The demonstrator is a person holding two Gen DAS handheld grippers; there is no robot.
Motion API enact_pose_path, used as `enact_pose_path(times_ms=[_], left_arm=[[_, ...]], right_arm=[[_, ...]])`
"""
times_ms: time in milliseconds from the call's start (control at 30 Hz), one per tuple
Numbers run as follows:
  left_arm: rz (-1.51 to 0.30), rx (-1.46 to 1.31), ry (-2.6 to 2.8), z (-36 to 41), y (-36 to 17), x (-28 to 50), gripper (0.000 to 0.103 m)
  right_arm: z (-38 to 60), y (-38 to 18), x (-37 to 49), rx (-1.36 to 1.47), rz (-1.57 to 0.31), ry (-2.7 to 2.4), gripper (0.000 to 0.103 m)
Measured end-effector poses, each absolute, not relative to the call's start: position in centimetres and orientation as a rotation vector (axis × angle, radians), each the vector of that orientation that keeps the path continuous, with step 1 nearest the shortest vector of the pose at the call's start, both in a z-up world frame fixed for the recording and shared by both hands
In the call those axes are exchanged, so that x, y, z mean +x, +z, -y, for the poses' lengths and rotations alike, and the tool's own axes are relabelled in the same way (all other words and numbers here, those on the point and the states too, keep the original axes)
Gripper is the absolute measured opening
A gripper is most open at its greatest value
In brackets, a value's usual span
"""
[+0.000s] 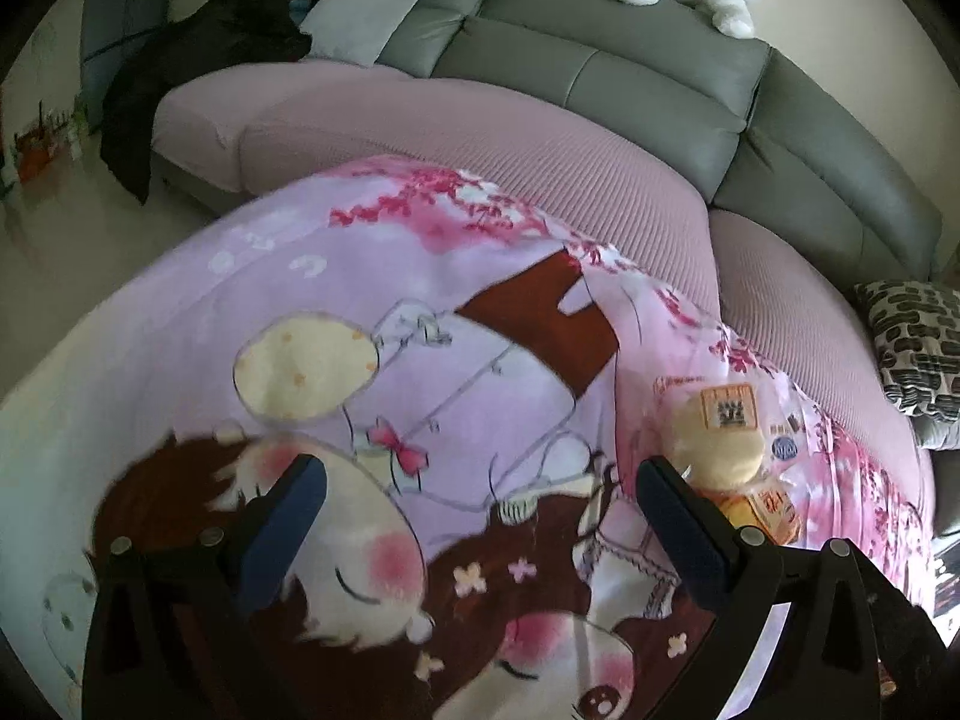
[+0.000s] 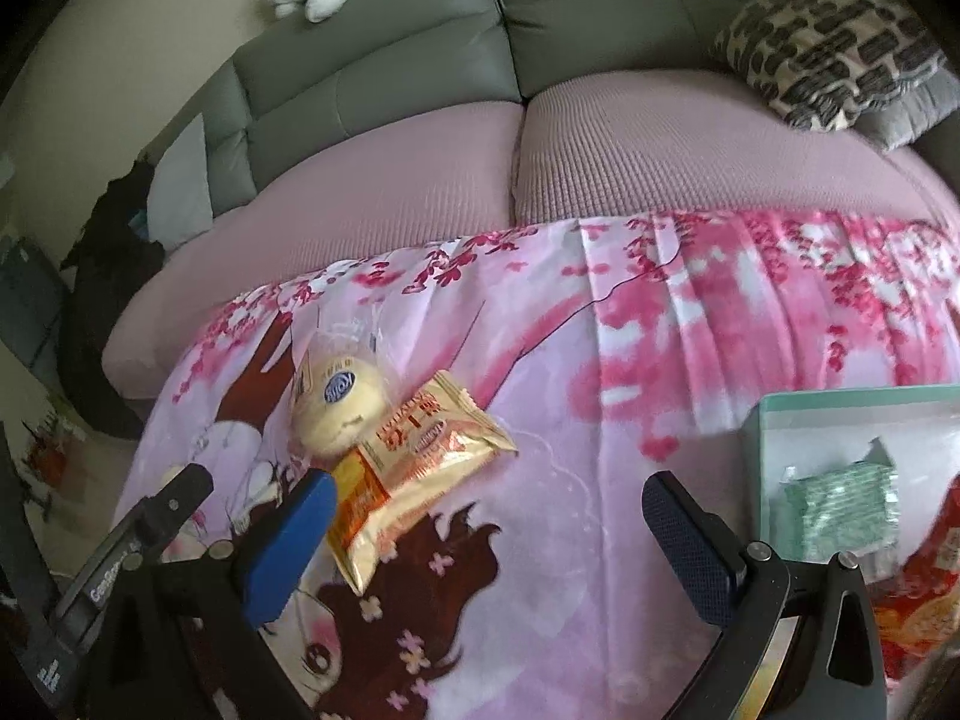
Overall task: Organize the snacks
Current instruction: 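Grasp the yellow DALIYUAN bag with the right gripper while left grasps the wrapped bun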
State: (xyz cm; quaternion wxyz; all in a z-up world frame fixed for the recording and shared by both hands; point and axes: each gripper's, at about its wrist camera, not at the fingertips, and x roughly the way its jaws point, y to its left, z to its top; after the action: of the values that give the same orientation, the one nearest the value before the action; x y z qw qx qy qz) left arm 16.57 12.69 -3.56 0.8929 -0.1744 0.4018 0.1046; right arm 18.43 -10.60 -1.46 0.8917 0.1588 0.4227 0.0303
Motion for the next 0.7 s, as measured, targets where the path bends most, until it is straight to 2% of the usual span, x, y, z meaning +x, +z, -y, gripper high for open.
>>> enact_pose_path(times_ms=[433,700], left_arm=[[-0.868,-0.307,0.157,-13.1,-1.6,20.0,0.103],[-0.890,-0.282,0.048,-10.4,-0.7,22.0,0.103]], right_arm=[[7.5,-4.6,22.3,0.346,-0.975,0.047,0.103],[8.3,-4.9,21.9,0.299,-0.975,0.010,0.102]])
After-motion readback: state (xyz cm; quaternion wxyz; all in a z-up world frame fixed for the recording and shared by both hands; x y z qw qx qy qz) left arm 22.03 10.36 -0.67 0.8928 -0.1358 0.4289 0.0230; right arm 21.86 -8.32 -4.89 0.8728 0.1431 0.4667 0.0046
